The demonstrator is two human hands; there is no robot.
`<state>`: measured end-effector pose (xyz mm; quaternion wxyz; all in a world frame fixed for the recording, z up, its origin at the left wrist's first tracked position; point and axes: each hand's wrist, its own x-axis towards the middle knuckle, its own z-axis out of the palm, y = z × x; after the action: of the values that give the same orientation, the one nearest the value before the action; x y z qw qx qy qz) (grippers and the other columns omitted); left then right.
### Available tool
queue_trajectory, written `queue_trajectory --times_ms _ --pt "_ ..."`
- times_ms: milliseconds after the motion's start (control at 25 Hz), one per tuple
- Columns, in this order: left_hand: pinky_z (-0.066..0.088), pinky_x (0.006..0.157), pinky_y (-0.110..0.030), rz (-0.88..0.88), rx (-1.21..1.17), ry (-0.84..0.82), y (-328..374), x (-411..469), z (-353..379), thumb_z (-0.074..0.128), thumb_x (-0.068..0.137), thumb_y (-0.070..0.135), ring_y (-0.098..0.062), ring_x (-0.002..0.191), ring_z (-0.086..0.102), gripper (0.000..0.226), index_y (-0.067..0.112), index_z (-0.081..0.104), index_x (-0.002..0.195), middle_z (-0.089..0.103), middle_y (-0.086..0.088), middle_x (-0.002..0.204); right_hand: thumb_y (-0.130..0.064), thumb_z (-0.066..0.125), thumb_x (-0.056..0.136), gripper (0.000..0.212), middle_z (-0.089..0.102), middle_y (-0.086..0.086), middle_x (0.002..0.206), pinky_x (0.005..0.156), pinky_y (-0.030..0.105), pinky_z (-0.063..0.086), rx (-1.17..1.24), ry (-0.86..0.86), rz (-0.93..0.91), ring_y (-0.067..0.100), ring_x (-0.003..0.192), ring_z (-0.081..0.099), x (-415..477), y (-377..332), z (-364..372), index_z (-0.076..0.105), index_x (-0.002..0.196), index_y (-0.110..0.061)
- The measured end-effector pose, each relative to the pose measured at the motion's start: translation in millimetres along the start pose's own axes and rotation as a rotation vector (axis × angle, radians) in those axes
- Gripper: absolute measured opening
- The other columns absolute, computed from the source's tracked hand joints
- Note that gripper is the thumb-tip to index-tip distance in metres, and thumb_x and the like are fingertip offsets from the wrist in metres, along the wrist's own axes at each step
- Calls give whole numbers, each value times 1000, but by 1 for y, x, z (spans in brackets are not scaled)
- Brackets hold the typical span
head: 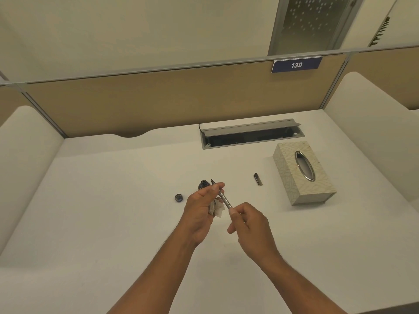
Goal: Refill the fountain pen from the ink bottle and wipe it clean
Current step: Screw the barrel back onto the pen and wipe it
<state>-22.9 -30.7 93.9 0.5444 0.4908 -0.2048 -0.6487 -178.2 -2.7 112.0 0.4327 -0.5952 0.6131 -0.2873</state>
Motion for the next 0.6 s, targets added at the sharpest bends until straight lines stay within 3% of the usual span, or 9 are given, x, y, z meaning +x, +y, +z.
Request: queue_trajectory --times_ms 80,240,400,600 --pt "45 72 -35 -5 2 -1 -1 0 0 69 101 25 -14 66 57 21 11 85 105 72 -5 96 -38 50 106 28 76 0 69 64 40 56 8 -6 4 2 48 56 0 0 -1 67 89 -23" --pt "47 80 -36 -8 14 9 -1 0 1 69 100 25 -16 77 62 20 14 86 103 75 -1 96 -48 64 97 21 75 2 69 62 38 57 12 -1 4 3 49 61 -1 1 -1 55 97 -29" --pt "45 74 -37 -10 13 -6 -3 2 0 69 100 25 -16 65 57 23 10 84 107 72 -1 84 -38 52 105 27 76 1 69 70 49 59 8 -20 14 10 51 58 1 2 -1 62 88 -20" --pt "47 75 -35 -15 28 0 -2 2 1 71 97 27 -16 70 60 21 13 85 105 74 0 91 -46 67 96 21 74 2 70 62 37 57 10 0 9 7 52 63 1 2 -2 54 97 -29"
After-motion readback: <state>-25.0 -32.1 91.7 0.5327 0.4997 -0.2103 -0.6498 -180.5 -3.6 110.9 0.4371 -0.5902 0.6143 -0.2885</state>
